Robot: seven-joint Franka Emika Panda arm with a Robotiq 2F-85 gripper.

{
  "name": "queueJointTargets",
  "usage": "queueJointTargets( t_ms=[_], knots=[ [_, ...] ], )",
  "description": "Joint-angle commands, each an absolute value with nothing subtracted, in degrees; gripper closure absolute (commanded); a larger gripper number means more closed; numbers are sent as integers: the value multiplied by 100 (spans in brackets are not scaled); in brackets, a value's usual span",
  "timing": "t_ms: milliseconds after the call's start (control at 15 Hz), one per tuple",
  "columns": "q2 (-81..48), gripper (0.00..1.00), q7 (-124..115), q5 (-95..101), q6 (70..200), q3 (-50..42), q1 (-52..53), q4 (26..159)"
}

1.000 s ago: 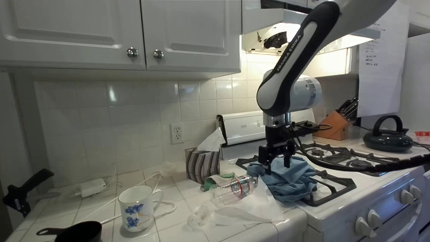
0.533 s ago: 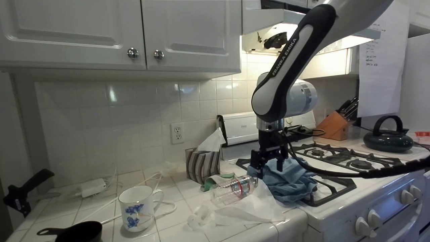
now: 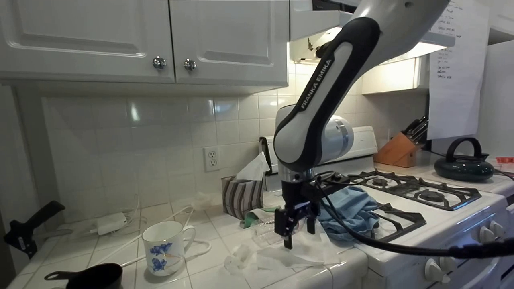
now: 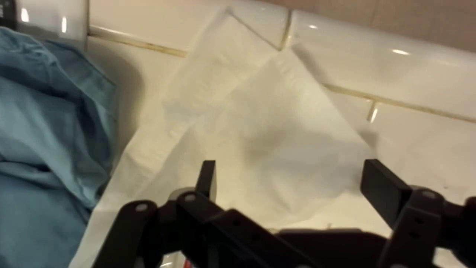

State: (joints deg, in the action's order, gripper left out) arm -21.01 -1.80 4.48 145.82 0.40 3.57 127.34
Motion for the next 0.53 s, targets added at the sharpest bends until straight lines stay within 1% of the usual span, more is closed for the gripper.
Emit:
queueJointTargets(
  t_ms=[0,67,200,267,400,467],
  knots=[
    [-2254,9,-308,553,14782,82,525,12772],
    [-2307,26,-315,533,14832,96,560,12766],
    [-2362,41,-307,525,14919,96,600,12780],
    [-2403,45,-286,516,14972,91,595,12781],
    [-2484,45,-263,485,15076,95,580,12770],
    [-2517,55,-250,459,15126,103,565,12773]
  ],
)
